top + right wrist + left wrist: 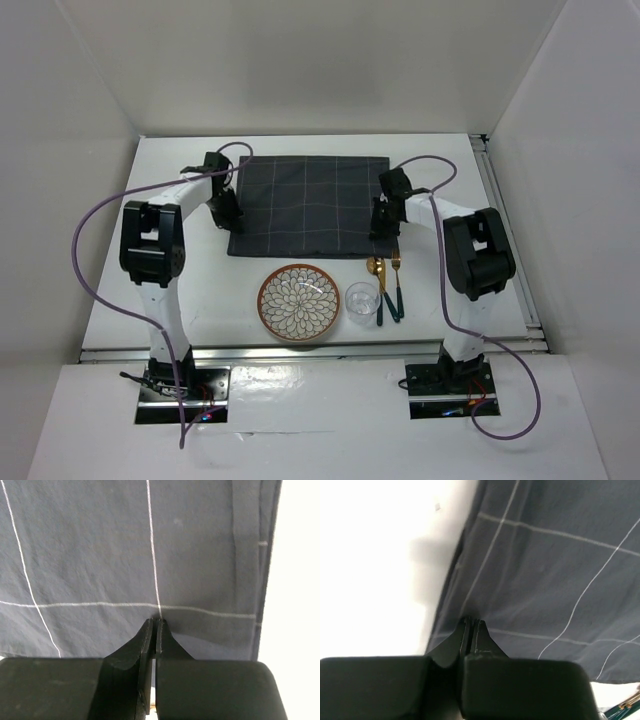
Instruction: Set the dinner table for one person
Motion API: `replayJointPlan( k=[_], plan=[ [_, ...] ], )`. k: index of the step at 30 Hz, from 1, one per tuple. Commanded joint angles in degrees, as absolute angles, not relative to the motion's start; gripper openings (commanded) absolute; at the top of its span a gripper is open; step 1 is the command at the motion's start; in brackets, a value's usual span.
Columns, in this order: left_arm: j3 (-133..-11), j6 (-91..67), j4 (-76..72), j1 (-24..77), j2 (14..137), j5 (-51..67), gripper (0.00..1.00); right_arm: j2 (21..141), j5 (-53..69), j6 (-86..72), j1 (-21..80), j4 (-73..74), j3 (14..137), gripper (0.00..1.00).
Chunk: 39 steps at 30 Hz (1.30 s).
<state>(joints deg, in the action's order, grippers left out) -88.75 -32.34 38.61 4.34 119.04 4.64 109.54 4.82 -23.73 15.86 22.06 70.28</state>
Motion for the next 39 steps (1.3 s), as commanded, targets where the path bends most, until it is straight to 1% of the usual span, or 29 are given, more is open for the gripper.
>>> replayJointPlan(
  k=[1, 4, 5, 6, 7, 8, 9, 10, 11, 13, 14, 16, 17, 20, 23, 28, 31, 32, 35, 36, 37, 38, 39],
  plan=[
    [-90.52, -32.26, 41.57, 4.65, 113.48, 1.32, 0.08, 108.63, 2.29, -22.33, 16.44, 28.12, 74.87, 0.0],
    [-91.84, -32.26, 43.5, 4.66, 109.7, 0.8, 0.25, 106.71, 0.36, -22.32, 16.44, 29.79, 79.34, 0.1],
    [-91.85, -31.73, 44.55, 4.66, 108.73, 0.79, 0.29, 105.13, -0.17, -22.32, 16.44, 30.49, 80.15, 0.18],
    [-91.85, -31.73, 44.56, 4.66, 107.5, 0.79, 0.3, 104.25, -0.18, -22.32, 16.44, 30.5, 80.85, 0.21],
    [-91.15, -31.21, 45.26, 4.66, 104.62, 1.84, 0.36, 103.19, -0.7, -22.32, 16.44, 31.02, 81.38, 0.28],
    [-88.97, -30.68, 45.26, 4.66, 102.85, 2.63, 0.41, 102.14, -0.7, -22.32, 16.44, 31.03, 81.39, 0.39],
    [-87.12, -30.67, 45.26, 5.18, 100.83, 3.16, 0.51, 99.69, -0.7, -22.32, 16.44, 31.03, 81.39, 0.56],
    [-84.66, -30.67, 45.26, 5.19, 96.37, 4.64, 0.6, 98.36, -0.7, -22.85, 16.44, 31.03, 80.6, 0.66],
    [-78.72, -30.67, 44.57, 5.79, 94.07, 5.88, 0.64, 97.04, -0.7, -22.85, 16.44, 31.03, 79.73, 0.74],
    [-72.19, -31.29, 41.51, 6.33, 89.76, 9.04, 0.73, 93.0, -0.18, -23.38, 16.96, 29.71, 77.62, 0.87],
    [-65.98, -31.99, 40.35, 6.85, 86.0, 12.45, 0.79, 91.68, -0.18, -23.9, 16.96, 29.71, 75.26, 0.9],
    [-59.88, -33.83, 36.07, 7.99, 82.81, 16.24, 0.85, 88.09, -0.18, -24.52, 16.96, 29.71, 73.4, 0.93],
    [-54.89, -33.84, 34.82, 8.0, 81.57, 18.26, 0.91, 87.11, -0.18, -24.52, 16.96, 29.71, 72.08, 0.95],
    [-46.45, -35.33, 28.5, 9.58, 77.7, 23.26, 0.91, 83.77, 1.05, -25.05, 16.96, 29.71, 70.85, 0.96],
    [-40.37, -37.87, 22.61, 12.56, 74.63, 24.87, 0.9, 81.91, 1.05, -25.05, 16.96, 30.41, 69.7, 0.96],
    [-35.16, -40.42, 18.3, 16.43, 72.77, 23.47, 0.82, 79.89, 1.05, -24.35, 16.96, 31.46, 69.7, 0.97],
    [-32.61, -41.74, 15.57, 16.96, 72.77, 23.99, 0.74, 79.19, 1.05, -23.82, 16.96, 31.46, 69.7, 0.97],
    [-32.0, -41.75, 13.47, 17.75, 73.38, 24.6, 0.7, 78.67, 1.05, -23.82, 16.96, 31.46, 69.18, 0.97],
    [-30.67, -43.15, 11.08, 18.89, 74.53, 24.61, 0.64, 78.05, 1.05, -23.82, 16.96, 32.08, 68.65, 0.97],
    [-30.67, -43.15, 10.55, 18.9, 74.53, 24.61, 0.55, 78.05, 1.05, -23.82, 16.96, 32.08, 68.64, 0.97],
    [-30.67, -43.15, 10.55, 19.42, 75.14, 24.61, 0.5, 78.05, 0.53, -23.82, 16.96, 32.6, 68.03, 0.97],
    [-30.67, -43.15, 10.55, 19.42, 75.15, 24.61, 0.42, 77.44, 0.53, -23.82, 16.96, 32.61, 68.03, 0.97],
    [-30.67, -42.46, 12.03, 19.42, 75.15, 24.61, 0.38, 76.91, -0.08, -23.82, 16.96, 33.13, 68.03, 0.97]
  ],
)
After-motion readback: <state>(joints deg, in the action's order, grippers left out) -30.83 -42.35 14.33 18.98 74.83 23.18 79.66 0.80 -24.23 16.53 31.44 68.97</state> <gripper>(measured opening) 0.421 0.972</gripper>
